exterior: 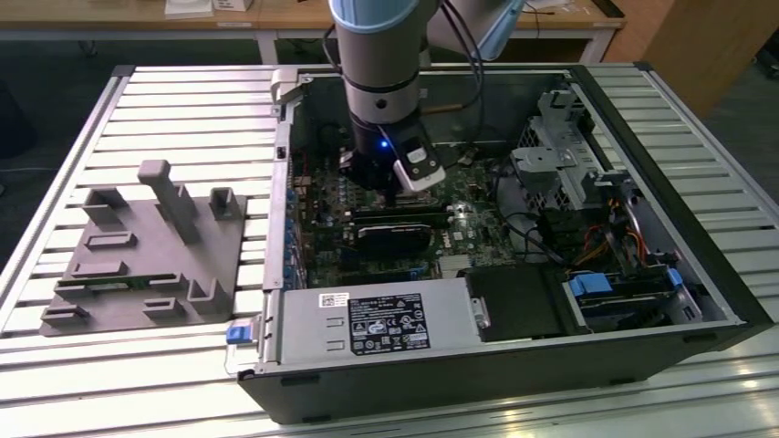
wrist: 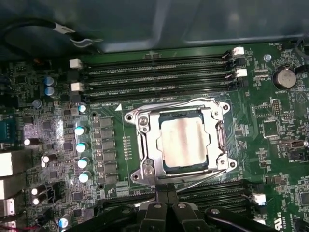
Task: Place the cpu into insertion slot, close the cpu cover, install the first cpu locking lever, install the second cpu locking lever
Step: 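Install the second cpu locking lever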
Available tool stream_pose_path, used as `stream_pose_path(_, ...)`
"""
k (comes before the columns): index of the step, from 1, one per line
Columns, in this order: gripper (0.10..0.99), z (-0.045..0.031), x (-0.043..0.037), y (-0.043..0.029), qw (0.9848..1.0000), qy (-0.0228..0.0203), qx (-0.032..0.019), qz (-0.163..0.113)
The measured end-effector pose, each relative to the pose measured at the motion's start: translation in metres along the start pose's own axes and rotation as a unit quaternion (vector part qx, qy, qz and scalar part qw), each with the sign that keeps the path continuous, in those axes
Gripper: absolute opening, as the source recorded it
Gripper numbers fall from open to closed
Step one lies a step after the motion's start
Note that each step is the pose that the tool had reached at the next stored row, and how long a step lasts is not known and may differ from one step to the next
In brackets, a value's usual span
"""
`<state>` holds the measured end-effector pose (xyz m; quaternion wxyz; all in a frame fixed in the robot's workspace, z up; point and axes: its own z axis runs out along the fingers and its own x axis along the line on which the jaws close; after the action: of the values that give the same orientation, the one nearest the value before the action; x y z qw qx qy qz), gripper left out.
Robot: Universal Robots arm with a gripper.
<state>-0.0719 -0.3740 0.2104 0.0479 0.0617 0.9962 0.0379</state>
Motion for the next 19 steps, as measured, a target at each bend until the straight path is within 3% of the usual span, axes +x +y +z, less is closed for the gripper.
stream_pose_path(4,0.106,0.0005,0.0008,-0.0053,1.0000,0.0012,-0.0094,0.000)
stream_pose_path(8,0.106,0.0018,0.0022,-0.0099,0.9996,0.0036,-0.0291,0.002)
stream_pose_path(19,0.106,0.0045,0.0074,-0.0284,0.9973,0.0088,-0.0730,0.006)
